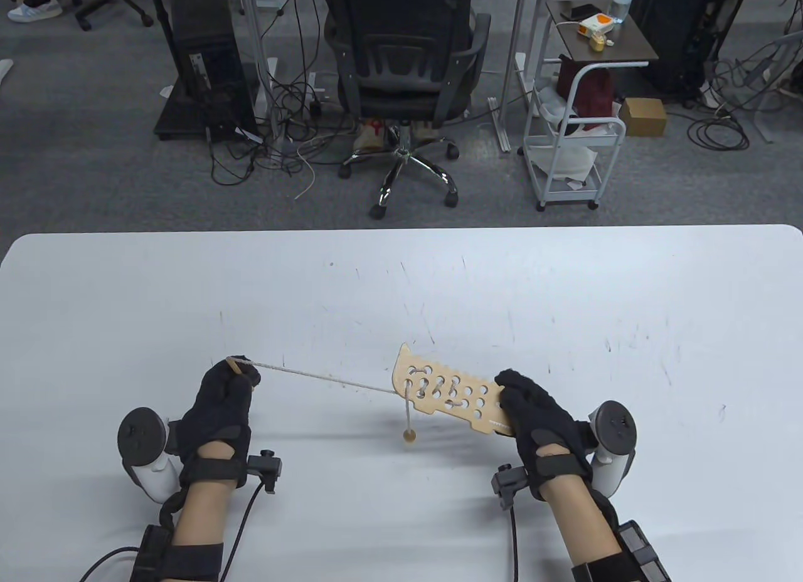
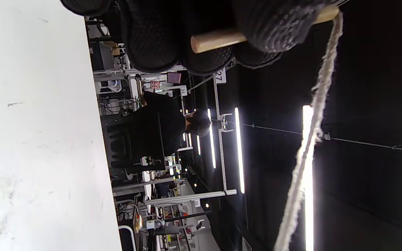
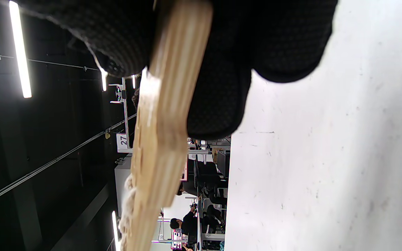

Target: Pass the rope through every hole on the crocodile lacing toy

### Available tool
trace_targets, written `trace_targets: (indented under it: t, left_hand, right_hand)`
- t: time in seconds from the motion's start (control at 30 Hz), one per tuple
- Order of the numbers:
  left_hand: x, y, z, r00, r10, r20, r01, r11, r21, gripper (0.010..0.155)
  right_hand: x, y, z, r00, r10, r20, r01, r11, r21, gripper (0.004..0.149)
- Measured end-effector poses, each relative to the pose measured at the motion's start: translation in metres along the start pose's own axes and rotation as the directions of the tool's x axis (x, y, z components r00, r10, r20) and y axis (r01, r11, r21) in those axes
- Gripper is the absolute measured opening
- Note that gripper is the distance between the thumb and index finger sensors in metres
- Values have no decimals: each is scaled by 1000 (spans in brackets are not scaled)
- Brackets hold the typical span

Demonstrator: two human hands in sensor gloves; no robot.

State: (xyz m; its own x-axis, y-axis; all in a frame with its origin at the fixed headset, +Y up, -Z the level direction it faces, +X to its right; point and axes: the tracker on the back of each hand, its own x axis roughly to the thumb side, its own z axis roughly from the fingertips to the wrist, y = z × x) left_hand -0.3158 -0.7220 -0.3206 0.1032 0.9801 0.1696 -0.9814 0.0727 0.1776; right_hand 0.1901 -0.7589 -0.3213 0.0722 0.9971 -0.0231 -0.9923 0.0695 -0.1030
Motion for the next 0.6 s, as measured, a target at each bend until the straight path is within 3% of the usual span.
trace_targets:
  t: [0.13, 0.3, 0.5, 0.6]
  left_hand:
    - [5, -5, 0, 997, -75, 26, 76, 997, -15, 46]
    - [8, -17, 0, 993, -110, 43, 114, 988, -107, 50]
    - [10, -31, 2, 981, -175, 78, 188, 960, -209, 72]
    - [10, -36, 3, 978, -193, 80, 207, 947, -245, 74]
  right_hand:
    - [0, 2, 1, 999, 40, 12, -40, 999, -1, 46]
    - [2, 11, 4, 998, 55, 32, -56, 998, 33, 46]
    - [5, 22, 10, 995, 78, 62, -83, 993, 79, 46]
    - [6, 25, 12, 994, 84, 73, -91, 991, 93, 46]
